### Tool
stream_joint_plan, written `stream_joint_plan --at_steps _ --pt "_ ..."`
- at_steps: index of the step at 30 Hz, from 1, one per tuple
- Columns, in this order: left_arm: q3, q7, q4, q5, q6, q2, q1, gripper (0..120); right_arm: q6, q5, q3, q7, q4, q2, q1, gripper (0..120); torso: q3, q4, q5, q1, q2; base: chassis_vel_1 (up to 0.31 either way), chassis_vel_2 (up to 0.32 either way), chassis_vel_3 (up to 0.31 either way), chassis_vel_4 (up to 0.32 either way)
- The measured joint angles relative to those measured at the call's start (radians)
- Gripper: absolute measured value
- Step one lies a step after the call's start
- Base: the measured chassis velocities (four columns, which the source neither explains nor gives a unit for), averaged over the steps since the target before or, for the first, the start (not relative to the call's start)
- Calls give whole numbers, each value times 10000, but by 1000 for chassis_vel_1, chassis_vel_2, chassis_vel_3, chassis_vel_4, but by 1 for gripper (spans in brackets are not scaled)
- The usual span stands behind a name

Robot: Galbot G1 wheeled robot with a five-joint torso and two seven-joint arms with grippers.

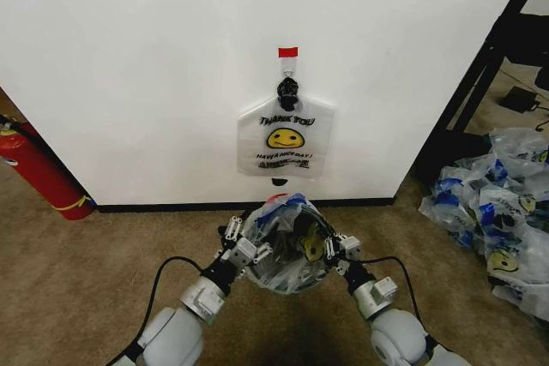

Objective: Pick up the garbage bag from the wall and place it over the trash bin.

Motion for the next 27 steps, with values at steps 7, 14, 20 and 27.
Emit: stream_joint_plan --at_steps 7,14,20,27 --pt "-11 -77 -22 -43 69 17 10 22 16 -6 100 -5 120 -17 -43 0 0 0 -1 0 0 0 0 0 0" --pt "33 -85 -488 -85 89 57 182 0 18 3 123 0 81 49 -116 0 0 0 1 0 0 0 0 0 0" --pt "41 -46 -756 -177 113 125 252 0 16 -14 68 1 -16 96 -125 0 0 0 1 0 0 0 0 0 0" --pt "-33 -35 -527 -901 373 277 -92 0 174 98 277 -865 -99 3 -189 0 0 0 0 0 0 0 0 0 0"
